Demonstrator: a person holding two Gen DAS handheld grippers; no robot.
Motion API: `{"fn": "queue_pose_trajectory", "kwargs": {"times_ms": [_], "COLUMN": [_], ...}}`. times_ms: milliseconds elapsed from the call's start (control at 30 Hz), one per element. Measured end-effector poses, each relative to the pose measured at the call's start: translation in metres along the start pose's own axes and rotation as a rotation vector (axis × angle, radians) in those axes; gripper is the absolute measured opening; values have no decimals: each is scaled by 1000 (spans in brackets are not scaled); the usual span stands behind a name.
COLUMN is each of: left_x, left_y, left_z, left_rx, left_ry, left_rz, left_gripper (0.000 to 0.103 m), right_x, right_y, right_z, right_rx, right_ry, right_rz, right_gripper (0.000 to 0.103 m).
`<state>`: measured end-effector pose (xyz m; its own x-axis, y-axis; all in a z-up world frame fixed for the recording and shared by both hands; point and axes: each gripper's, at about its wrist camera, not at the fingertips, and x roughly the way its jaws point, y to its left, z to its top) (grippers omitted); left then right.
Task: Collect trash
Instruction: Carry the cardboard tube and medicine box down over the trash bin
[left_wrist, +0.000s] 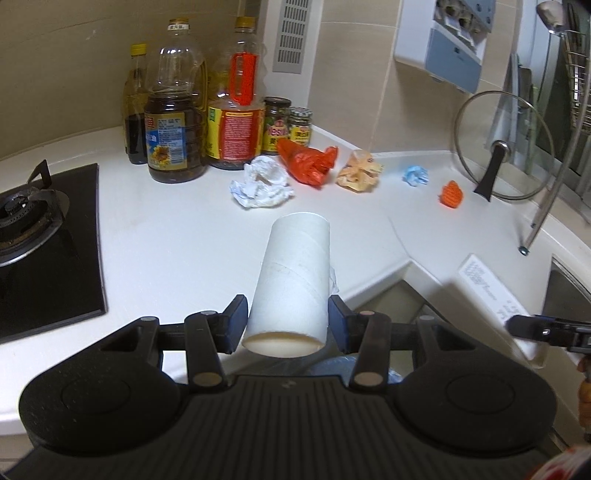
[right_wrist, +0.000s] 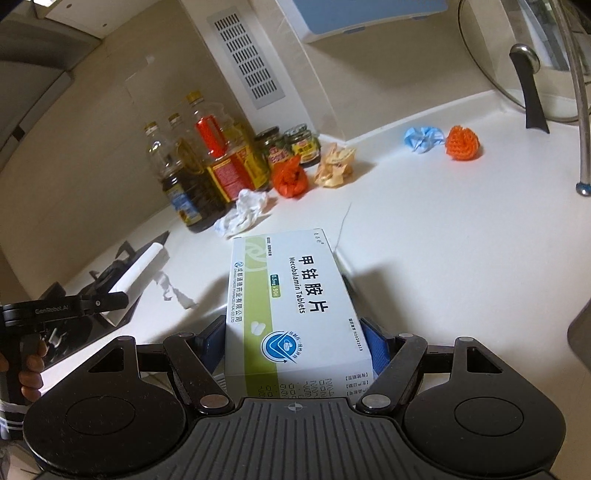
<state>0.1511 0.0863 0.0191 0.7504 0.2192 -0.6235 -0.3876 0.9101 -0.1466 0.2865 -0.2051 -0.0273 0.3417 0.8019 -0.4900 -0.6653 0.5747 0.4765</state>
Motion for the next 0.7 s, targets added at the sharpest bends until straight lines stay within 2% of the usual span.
{"fn": "queue_pose_trajectory", "kwargs": {"times_ms": [200,467,700], "left_x": [0,32,67], "left_y": [-8,-20,-22], "left_z": [-16,-43,-67], "left_rx": [7,31,15], "left_ry": [39,154,270], "left_rz": [-77,-178,-179], "left_gripper": [44,44,44], "right_x": [3,24,47], "right_y": [7,12,3], "right_z": [-16,-45,-69], "right_rx": [38,120,201], "right_ry": [41,134,202], "right_rz": [-35,-113,-192], "right_gripper": [74,74,74]}}
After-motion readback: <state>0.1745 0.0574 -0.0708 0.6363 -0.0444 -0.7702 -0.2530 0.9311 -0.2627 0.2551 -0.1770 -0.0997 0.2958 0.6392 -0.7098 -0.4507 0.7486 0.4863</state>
